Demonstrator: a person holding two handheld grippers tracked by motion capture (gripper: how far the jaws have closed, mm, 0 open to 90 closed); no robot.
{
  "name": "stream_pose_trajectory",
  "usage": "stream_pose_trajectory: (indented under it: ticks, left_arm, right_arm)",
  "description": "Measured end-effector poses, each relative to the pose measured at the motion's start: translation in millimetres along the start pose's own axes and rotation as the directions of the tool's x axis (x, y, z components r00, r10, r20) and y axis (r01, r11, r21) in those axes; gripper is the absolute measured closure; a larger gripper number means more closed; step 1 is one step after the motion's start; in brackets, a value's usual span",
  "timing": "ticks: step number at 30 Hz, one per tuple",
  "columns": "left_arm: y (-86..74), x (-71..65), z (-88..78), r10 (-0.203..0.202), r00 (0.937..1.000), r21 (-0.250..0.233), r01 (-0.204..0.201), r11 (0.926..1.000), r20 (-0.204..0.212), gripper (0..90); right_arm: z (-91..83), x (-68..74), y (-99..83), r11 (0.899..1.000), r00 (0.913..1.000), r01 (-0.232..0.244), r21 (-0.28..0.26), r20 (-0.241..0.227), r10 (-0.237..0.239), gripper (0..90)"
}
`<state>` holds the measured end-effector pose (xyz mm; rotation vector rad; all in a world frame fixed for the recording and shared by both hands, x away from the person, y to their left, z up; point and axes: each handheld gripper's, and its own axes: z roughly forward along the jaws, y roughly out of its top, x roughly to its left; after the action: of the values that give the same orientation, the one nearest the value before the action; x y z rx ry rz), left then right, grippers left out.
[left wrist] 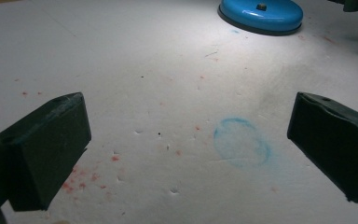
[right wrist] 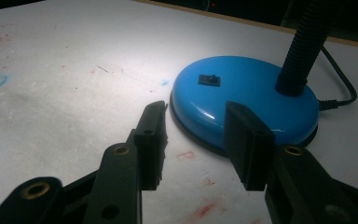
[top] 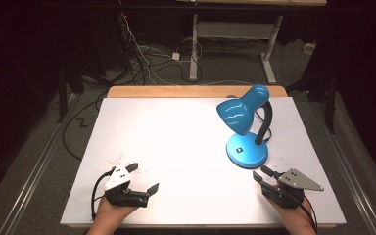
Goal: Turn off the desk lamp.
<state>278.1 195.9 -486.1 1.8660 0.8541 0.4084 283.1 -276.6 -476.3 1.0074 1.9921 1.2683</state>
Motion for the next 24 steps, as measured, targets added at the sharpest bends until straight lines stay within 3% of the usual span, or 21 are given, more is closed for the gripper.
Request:
stream_pose_trajectory:
  ticks: [15,24]
  left_arm:
    - [-0.1,-0.1,0.2,0.001,1.0000,0.000,-0.001,1.0000,0.000,0.0]
    - [-0.5,-0.2,1.5,0.014,0.9999,0.011,-0.014,0.9998,-0.005,0.0]
  right_arm:
    - [-0.8,-1.5,1.2,1.000,0.9999,-0.006,0.019,-0.010,0.006,90.0]
    - [-0.7,-0.8,3.3,1.000,0.9997,0.011,0.019,-0.022,-0.011,90.0]
